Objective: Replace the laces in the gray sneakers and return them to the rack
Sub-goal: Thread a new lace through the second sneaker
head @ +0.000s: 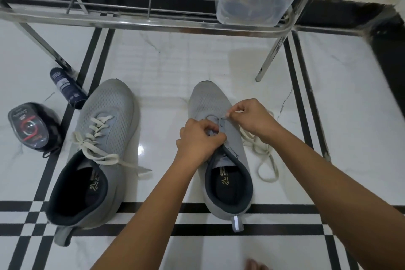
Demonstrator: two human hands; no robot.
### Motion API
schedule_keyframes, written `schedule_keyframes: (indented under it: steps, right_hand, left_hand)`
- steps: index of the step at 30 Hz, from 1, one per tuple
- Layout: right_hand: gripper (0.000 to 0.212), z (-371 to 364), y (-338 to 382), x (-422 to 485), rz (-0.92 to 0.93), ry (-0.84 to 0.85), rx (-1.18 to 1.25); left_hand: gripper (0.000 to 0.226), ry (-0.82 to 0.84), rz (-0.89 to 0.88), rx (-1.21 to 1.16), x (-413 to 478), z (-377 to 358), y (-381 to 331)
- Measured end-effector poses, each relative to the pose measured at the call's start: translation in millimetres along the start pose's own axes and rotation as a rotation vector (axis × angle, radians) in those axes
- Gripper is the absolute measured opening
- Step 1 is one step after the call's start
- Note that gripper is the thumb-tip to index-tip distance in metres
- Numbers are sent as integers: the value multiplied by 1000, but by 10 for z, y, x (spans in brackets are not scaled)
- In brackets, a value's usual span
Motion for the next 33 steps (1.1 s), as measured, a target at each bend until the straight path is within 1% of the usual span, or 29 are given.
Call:
schedule_keyframes:
  steps: [4, 10, 13, 16, 17, 18, 20, 22, 23, 25, 27, 29, 31, 32, 33]
  right_hand:
    - [11, 9, 22, -61, 35, -6, -104]
    - [12, -118, 16, -64, 34, -16, -163]
    - [12, -165, 52, -85, 62, -27, -209]
    - [22, -85, 186, -164, 276, -125, -501]
    - [26, -86, 220, -201, 304, -128, -560]
    - [29, -101, 229, -221, 284, -107, -582]
    - [31, -138, 187, -217, 157, -42, -520]
    - [31, -158, 160, -169, 44, 2, -393]
    - [32, -174, 166, -151, 19, 21, -367]
    - [39, -216, 214, -152, 22, 61, -419]
    - [45, -243, 220, -164, 6, 88, -480]
    - [35, -211, 136, -144, -80, 92, -412]
    - [14, -137, 42, -151, -173, 69, -206]
    - [8, -102, 6, -179, -203, 52, -108]
    - [9, -69, -20, -214, -219, 43, -41]
  left_hand:
    - [12, -11, 6, -25, -7, 2, 32]
    - [11, 16, -35, -4, 22, -12, 43]
    - [15, 19, -55, 17, 12, -20, 60]
    - [31, 16, -71, -41, -10, -17, 63]
    - [36, 22, -75, -65, -7, -23, 71]
    - [39, 35, -75, -77, 12, -35, 89]
    - [37, 86, -66, -83, 23, -31, 107]
    - [22, 94, -43, -103, 35, 1, 123]
    - [17, 77, -38, -114, 48, 13, 141]
    - [17, 48, -44, -120, 54, 39, 140]
    - [22, 29, -71, -83, 44, 53, 115]
    - [25, 6, -122, 2, 40, 49, 85]
    - [26, -36, -165, 84, 39, 29, 70]
    - [26, -61, -193, 141, 32, 19, 62]
    - [26, -88, -235, 211, 28, 6, 41]
Point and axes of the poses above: each hand's wrist, its own x-axis towards the middle knuckle, its own z-axis out of the back of the hand, y = z × x, the point moved 6 cm from there along x, towards the middle knuckle, and after that the axes turned 15 degrees about -y, right-handed, at the moved point
